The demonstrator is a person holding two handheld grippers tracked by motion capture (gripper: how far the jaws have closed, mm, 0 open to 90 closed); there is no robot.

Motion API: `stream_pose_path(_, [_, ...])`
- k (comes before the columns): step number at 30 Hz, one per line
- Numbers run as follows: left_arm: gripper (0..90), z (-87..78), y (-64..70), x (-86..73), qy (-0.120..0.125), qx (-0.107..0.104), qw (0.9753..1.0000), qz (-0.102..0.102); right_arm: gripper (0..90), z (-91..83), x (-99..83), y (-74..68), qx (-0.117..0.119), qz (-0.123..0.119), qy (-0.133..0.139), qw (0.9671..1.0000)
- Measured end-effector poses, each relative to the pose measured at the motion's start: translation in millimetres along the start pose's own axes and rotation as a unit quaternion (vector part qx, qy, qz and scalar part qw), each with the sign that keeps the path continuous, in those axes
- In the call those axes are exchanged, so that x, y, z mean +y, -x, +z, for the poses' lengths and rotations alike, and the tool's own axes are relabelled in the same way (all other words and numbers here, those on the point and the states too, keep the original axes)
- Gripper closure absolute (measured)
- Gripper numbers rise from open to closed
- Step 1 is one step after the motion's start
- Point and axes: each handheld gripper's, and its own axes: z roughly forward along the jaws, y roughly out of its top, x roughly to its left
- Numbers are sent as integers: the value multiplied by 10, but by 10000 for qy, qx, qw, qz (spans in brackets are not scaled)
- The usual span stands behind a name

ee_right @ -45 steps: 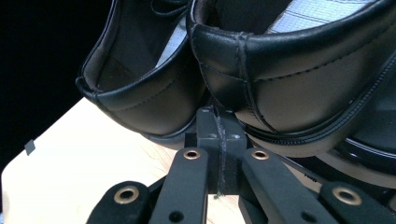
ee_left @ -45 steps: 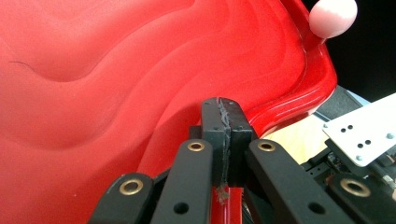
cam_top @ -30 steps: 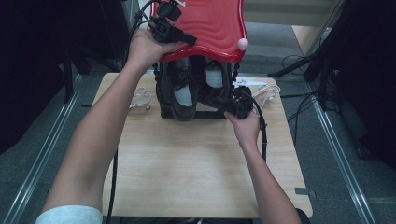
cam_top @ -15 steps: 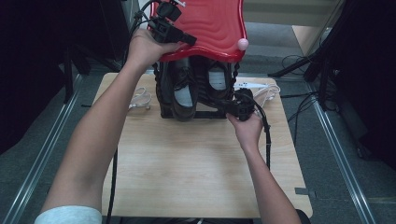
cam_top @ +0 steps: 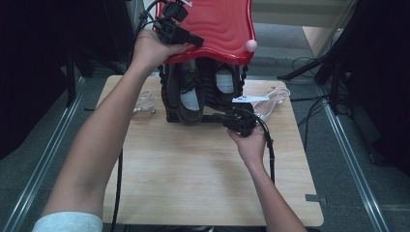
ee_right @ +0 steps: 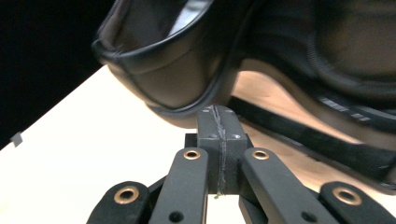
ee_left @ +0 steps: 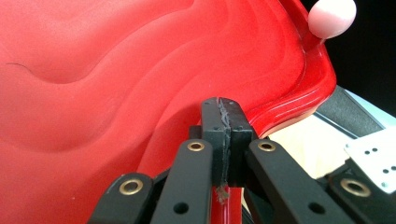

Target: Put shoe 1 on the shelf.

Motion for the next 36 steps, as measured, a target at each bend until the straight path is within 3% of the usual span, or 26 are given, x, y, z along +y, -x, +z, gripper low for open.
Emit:
stream_pose_path(11, [900, 2, 12, 6, -13, 26, 10000, -67, 900, 140, -78, -211, 243, -48, -152, 9996])
stream_pose_path(19, [900, 1, 12, -1, 5, 24, 10000, -27, 900, 384, -79, -433, 376, -309, -391, 9980])
stream_pose_path(24, [900, -2, 12, -4, 4, 33, 10000, 11, 900, 452, -34, -429, 272, -296, -386, 9984])
stream_pose_path(36, [900, 1, 11, -3, 17, 40, 10000, 3, 900, 465, 35, -411, 394, -304, -466, 9977])
